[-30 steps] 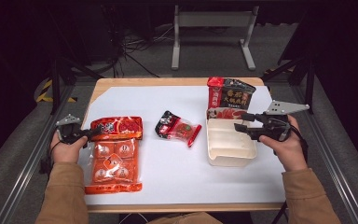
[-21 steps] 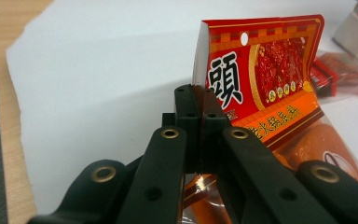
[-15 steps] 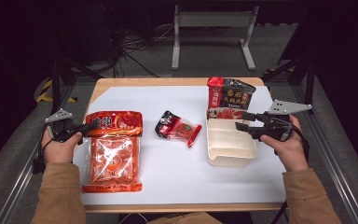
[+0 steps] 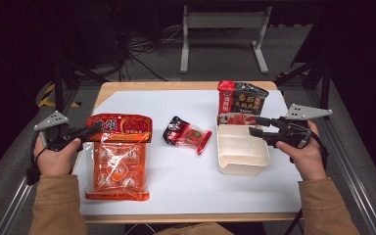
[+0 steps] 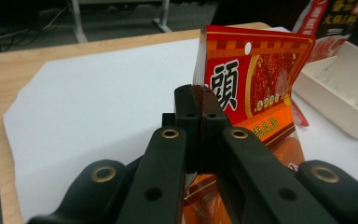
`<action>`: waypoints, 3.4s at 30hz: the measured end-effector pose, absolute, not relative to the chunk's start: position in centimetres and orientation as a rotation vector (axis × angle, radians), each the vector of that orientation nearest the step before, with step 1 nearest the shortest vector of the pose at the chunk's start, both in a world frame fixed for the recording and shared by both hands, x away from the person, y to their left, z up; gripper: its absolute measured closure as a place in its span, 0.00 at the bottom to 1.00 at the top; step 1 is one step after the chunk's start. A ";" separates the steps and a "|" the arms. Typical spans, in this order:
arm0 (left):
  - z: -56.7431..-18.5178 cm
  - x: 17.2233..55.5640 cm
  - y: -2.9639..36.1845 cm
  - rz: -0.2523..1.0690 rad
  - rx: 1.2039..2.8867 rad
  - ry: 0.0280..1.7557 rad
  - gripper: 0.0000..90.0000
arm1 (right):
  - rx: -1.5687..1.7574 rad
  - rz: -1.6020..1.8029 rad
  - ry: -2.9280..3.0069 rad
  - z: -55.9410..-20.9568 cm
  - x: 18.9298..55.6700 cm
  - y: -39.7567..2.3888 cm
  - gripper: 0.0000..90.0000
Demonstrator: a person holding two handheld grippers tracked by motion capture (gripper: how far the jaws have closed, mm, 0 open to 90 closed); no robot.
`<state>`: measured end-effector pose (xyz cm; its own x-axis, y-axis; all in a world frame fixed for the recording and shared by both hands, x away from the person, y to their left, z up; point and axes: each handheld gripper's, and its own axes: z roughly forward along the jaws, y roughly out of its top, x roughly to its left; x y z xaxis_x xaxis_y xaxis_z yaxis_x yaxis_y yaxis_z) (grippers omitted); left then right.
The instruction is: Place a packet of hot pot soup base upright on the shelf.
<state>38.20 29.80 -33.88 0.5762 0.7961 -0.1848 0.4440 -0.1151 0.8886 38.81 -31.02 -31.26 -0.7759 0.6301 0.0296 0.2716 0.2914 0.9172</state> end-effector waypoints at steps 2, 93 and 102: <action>-33.2 37.7 29.5 0.424 1.755 0.993 1.00 | 0.817 1.491 2.221 -31.2 38.7 -31.1 0.55; -25.4 32.3 13.5 0.307 1.704 0.324 1.00 | 0.411 1.617 2.394 -33.6 36.9 -19.0 0.33; -25.7 32.3 12.5 0.288 1.720 0.303 1.00 | 0.369 1.663 2.410 -34.5 37.0 -18.4 0.30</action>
